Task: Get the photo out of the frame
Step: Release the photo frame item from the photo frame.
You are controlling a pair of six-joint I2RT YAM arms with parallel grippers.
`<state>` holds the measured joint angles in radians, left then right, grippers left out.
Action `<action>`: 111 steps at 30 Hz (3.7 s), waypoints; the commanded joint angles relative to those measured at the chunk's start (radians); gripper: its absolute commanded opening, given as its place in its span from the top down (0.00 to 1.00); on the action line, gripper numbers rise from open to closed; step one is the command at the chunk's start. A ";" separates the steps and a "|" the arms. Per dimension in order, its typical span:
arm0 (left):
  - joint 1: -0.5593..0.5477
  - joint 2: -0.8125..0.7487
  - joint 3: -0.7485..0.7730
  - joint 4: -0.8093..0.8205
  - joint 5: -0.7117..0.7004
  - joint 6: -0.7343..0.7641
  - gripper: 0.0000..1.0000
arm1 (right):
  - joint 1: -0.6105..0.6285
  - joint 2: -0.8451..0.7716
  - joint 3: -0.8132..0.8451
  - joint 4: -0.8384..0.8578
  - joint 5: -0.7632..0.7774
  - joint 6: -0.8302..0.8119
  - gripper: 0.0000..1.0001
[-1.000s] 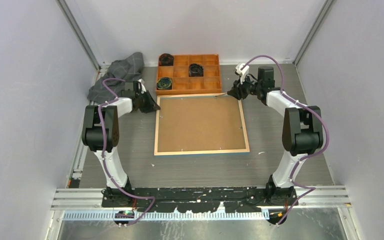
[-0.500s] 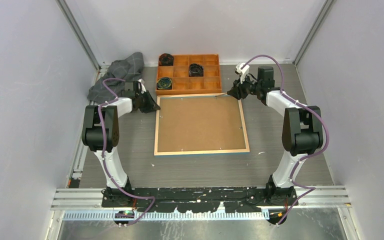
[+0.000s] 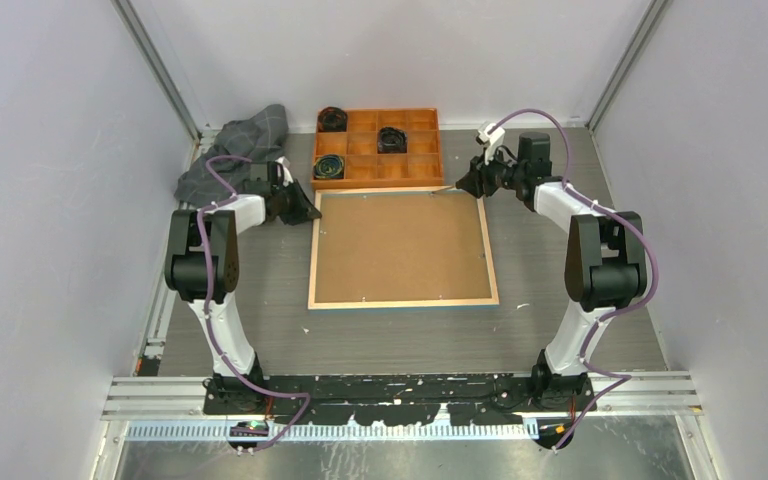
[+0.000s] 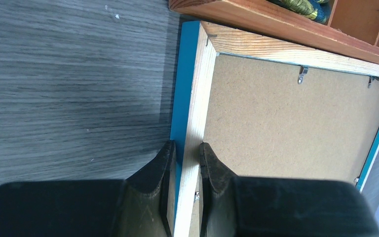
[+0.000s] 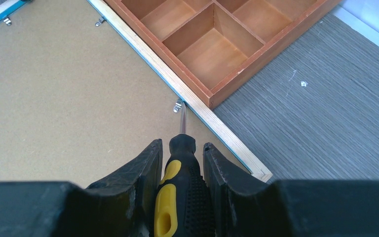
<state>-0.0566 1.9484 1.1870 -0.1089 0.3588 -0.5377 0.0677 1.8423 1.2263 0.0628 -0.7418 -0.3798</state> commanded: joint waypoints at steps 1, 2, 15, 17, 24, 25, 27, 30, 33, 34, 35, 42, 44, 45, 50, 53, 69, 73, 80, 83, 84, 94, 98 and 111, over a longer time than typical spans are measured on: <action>-0.005 0.070 -0.013 -0.026 -0.041 -0.003 1.00 | -0.004 -0.053 -0.008 0.067 -0.033 0.060 0.99; -0.005 0.070 -0.013 -0.026 -0.041 -0.003 1.00 | -0.007 -0.059 -0.011 0.078 -0.035 0.066 0.99; -0.001 0.079 -0.003 -0.041 -0.043 -0.008 1.00 | -0.016 -0.134 -0.033 -0.011 -0.025 -0.107 0.99; 0.000 0.079 -0.003 -0.041 -0.043 -0.009 0.99 | -0.018 -0.144 -0.031 -0.034 -0.023 -0.131 0.99; 0.000 0.079 -0.004 -0.041 -0.040 -0.008 1.00 | -0.019 -0.122 -0.052 0.042 -0.024 -0.057 0.99; 0.000 0.078 -0.003 -0.042 -0.040 -0.008 0.99 | -0.019 -0.119 -0.053 0.046 -0.024 -0.051 0.99; -0.001 0.078 -0.004 -0.042 -0.039 -0.007 1.00 | -0.020 -0.111 -0.056 0.066 -0.022 -0.031 0.99; 0.000 0.079 -0.003 -0.042 -0.038 -0.007 0.99 | -0.018 -0.095 -0.057 0.081 -0.007 -0.020 0.99; 0.000 0.079 -0.004 -0.041 -0.037 -0.009 0.99 | -0.014 -0.079 -0.064 0.105 0.007 -0.007 0.99; 0.000 0.079 -0.004 -0.041 -0.037 -0.009 1.00 | -0.011 -0.075 -0.064 0.106 0.012 -0.008 0.99; -0.001 0.079 -0.004 -0.041 -0.037 -0.010 1.00 | -0.007 -0.069 -0.064 0.109 0.017 -0.009 0.99; 0.000 0.078 -0.003 -0.041 -0.037 -0.009 1.00 | 0.018 -0.048 -0.065 0.119 0.051 -0.013 0.99; 0.000 0.079 -0.003 -0.042 -0.037 -0.008 0.99 | 0.018 -0.046 -0.068 0.122 0.054 -0.013 0.99; 0.000 0.080 -0.003 -0.043 -0.035 -0.009 1.00 | 0.018 -0.046 -0.068 0.123 0.053 -0.013 0.99; 0.000 0.080 -0.003 -0.042 -0.035 -0.009 1.00 | 0.018 -0.045 -0.068 0.123 0.025 -0.001 0.99; 0.001 0.080 -0.003 -0.042 -0.035 -0.009 1.00 | 0.017 -0.049 -0.067 0.118 -0.001 0.005 0.99; 0.001 0.080 -0.002 -0.042 -0.035 -0.010 0.99 | 0.018 -0.046 -0.053 0.075 -0.035 -0.004 0.99; 0.001 0.080 -0.003 -0.042 -0.034 -0.009 1.00 | 0.018 -0.054 -0.045 0.065 -0.039 0.003 0.99; 0.002 0.082 -0.001 -0.041 -0.031 -0.011 1.00 | -0.006 -0.091 -0.043 0.080 -0.052 0.035 0.99; 0.004 0.083 0.000 -0.042 -0.031 -0.011 0.99 | -0.018 -0.097 -0.044 0.092 -0.036 0.050 0.99; 0.004 0.082 0.000 -0.042 -0.031 -0.011 1.00 | -0.022 -0.098 -0.044 0.092 -0.030 0.047 0.99; 0.005 0.083 -0.001 -0.041 -0.029 -0.011 0.99 | -0.033 -0.083 -0.049 0.120 -0.003 0.060 0.99; 0.006 0.084 -0.001 -0.042 -0.028 -0.011 1.00 | -0.033 -0.073 -0.054 0.146 0.022 0.076 0.99; 0.006 0.083 -0.001 -0.042 -0.027 -0.013 1.00 | -0.023 -0.045 -0.050 0.151 0.001 0.103 0.99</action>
<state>-0.0547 1.9598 1.1969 -0.1013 0.3725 -0.5404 0.0376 1.8023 1.1606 0.1570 -0.7197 -0.2844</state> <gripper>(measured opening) 0.171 0.390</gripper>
